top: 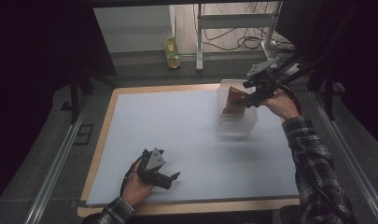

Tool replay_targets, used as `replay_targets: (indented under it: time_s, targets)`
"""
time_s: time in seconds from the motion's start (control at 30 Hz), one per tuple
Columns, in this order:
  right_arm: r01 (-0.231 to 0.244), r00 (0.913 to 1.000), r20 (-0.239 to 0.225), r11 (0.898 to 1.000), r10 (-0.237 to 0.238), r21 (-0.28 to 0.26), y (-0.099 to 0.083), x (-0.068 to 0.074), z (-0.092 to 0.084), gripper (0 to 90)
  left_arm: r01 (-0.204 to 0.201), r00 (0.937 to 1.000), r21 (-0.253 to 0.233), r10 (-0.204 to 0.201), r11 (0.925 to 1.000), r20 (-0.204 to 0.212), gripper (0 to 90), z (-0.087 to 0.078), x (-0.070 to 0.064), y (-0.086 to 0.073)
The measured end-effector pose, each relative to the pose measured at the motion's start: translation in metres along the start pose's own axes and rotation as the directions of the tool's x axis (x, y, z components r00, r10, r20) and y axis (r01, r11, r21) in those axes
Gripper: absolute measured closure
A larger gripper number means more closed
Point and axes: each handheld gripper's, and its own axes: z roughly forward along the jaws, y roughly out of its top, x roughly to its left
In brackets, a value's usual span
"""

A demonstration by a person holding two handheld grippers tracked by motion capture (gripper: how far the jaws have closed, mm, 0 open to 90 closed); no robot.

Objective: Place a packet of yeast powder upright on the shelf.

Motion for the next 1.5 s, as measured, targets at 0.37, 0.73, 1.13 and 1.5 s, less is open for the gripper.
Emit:
replay_targets:
  time_s: [0.37, 0.73, 1.13, 1.5]
  targets:
    - [-0.009, 0.9999, 0.008, 1.0, 0.01, -0.012, -0.003, 0.009, -0.009, 5.4, -0.002, 1.0, 0.002, 0.002, 1.0, 0.001, 0.0, 0.001, -0.001, 0.0]
    - [-0.021, 0.9997, 0.007, 0.999, 0.022, -0.027, -0.005, 0.021, -0.017, 3.6, -0.002, 1.0, -0.002, 0.002, 1.0, 0.002, 0.0, 0.0, -0.001, 0.0]
    - [-0.02, 0.9998, -0.01, 0.999, 0.02, -0.042, -0.016, 0.037, -0.022, 1.9, -0.003, 1.0, -0.005, 0.003, 1.0, 0.004, 0.0, 0.0, -0.001, 0.0]
    - [-0.02, 0.9998, 0.001, 0.997, 0.02, -0.073, -0.027, 0.052, -0.03, 1.1, -0.011, 0.9999, -0.005, 0.011, 0.9999, -0.002, 0.0, 0.0, -0.001, 0.0]
